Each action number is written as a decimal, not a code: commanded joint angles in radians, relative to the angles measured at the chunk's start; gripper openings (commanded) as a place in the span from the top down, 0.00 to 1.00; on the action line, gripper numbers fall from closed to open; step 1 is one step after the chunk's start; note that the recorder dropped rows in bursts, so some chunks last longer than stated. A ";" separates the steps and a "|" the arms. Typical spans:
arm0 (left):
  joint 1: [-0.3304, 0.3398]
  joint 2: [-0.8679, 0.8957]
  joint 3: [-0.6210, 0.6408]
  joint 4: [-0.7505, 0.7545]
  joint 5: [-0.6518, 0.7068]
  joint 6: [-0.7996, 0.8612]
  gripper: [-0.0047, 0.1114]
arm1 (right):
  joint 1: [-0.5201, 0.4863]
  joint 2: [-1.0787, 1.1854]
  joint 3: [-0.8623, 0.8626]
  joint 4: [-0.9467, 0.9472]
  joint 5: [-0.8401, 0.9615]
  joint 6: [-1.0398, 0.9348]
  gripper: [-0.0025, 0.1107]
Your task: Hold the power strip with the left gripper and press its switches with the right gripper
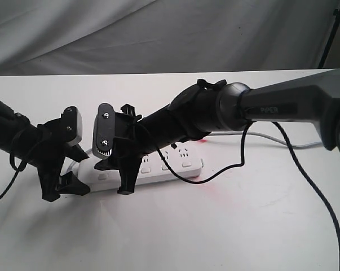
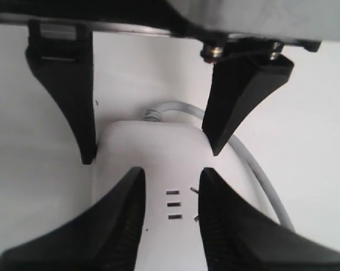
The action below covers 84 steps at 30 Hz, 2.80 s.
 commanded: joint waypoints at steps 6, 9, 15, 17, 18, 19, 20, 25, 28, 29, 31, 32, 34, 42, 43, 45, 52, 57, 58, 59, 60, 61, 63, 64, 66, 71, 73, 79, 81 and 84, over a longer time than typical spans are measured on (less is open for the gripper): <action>-0.004 -0.001 -0.007 0.000 0.009 -0.003 0.36 | 0.005 0.018 -0.006 -0.001 0.005 -0.022 0.70; -0.004 -0.001 -0.007 0.000 0.009 -0.005 0.36 | 0.005 0.021 -0.006 -0.001 -0.005 -0.022 0.70; -0.004 -0.001 -0.007 0.000 0.009 -0.005 0.36 | 0.005 0.021 -0.006 -0.005 -0.005 -0.022 0.70; -0.004 -0.001 -0.007 0.000 0.009 -0.005 0.36 | 0.005 0.021 -0.006 -0.005 -0.005 -0.022 0.70; -0.004 -0.001 -0.007 0.000 0.009 -0.005 0.36 | 0.009 0.021 -0.006 -0.004 -0.006 -0.022 0.70; -0.004 -0.001 -0.007 0.000 0.009 -0.005 0.36 | 0.014 0.021 -0.006 -0.004 -0.015 -0.022 0.70; -0.004 -0.001 -0.007 0.000 0.009 -0.005 0.36 | 0.014 0.021 -0.006 -0.004 -0.020 -0.022 0.70; -0.004 -0.001 -0.007 0.000 0.009 -0.003 0.36 | 0.024 0.035 -0.006 0.007 -0.038 -0.022 0.70; -0.004 -0.001 -0.007 0.000 0.009 -0.003 0.36 | 0.024 0.035 -0.006 0.007 -0.038 -0.022 0.70; -0.004 -0.001 -0.007 0.000 0.009 -0.003 0.36 | 0.024 0.035 -0.006 0.007 -0.038 -0.022 0.70; -0.004 -0.001 -0.007 0.000 0.009 -0.003 0.36 | 0.024 0.035 -0.006 0.007 -0.038 -0.022 0.70; -0.004 -0.001 -0.007 0.000 0.009 -0.003 0.36 | 0.024 0.035 -0.006 0.007 -0.042 -0.022 0.70; -0.004 -0.001 -0.007 0.000 0.009 -0.003 0.36 | 0.024 0.035 -0.006 0.007 -0.054 -0.022 0.70; -0.004 -0.001 -0.007 0.000 0.009 -0.003 0.36 | 0.024 0.035 -0.006 -0.003 -0.058 -0.022 0.70; -0.004 -0.001 -0.007 0.000 0.009 -0.003 0.36 | 0.024 0.035 -0.006 -0.007 -0.058 -0.022 0.70; -0.004 -0.001 -0.007 0.000 0.009 -0.003 0.36 | 0.024 0.035 -0.006 -0.013 -0.060 -0.022 0.70; -0.004 -0.001 -0.007 0.000 0.009 -0.003 0.36 | 0.024 0.041 -0.005 -0.030 -0.060 -0.022 0.71; -0.004 -0.001 -0.007 0.000 0.009 -0.003 0.36 | 0.024 0.043 -0.005 -0.037 -0.060 -0.022 0.71; -0.004 -0.001 -0.007 0.000 0.009 -0.003 0.36 | 0.024 0.043 -0.005 -0.042 -0.062 -0.022 0.71; -0.004 -0.001 -0.007 0.000 0.009 -0.003 0.36 | 0.024 0.043 -0.005 -0.051 -0.062 -0.022 0.71; -0.004 -0.001 -0.007 0.000 0.009 -0.003 0.36 | 0.024 0.047 -0.005 -0.054 -0.065 -0.022 0.71; -0.004 -0.001 -0.007 0.000 0.009 -0.003 0.36 | 0.024 0.050 -0.005 -0.054 -0.065 -0.022 0.71; -0.004 -0.001 -0.007 0.000 0.009 -0.003 0.36 | 0.024 0.058 0.000 -0.056 -0.065 -0.022 0.71; -0.004 -0.001 -0.007 0.000 0.009 -0.003 0.36 | 0.024 0.063 -0.001 -0.066 -0.065 -0.022 0.71; -0.004 -0.001 -0.007 0.000 0.009 -0.003 0.36 | 0.024 0.064 -0.001 -0.080 -0.065 -0.022 0.71; -0.004 -0.001 -0.007 0.000 0.009 -0.003 0.36 | 0.024 0.074 -0.001 -0.083 -0.065 -0.022 0.71; -0.004 -0.001 -0.007 0.000 0.009 -0.003 0.36 | 0.024 0.079 -0.001 -0.097 -0.065 -0.022 0.71; -0.004 -0.001 -0.007 0.000 0.009 -0.005 0.36 | 0.024 0.079 -0.001 -0.114 -0.072 -0.018 0.71; -0.004 -0.001 -0.007 0.000 0.009 -0.005 0.36 | 0.024 0.079 -0.001 -0.121 -0.076 -0.018 0.71; -0.004 -0.001 -0.007 0.000 0.009 -0.005 0.36 | 0.024 0.079 -0.001 -0.137 -0.079 -0.018 0.71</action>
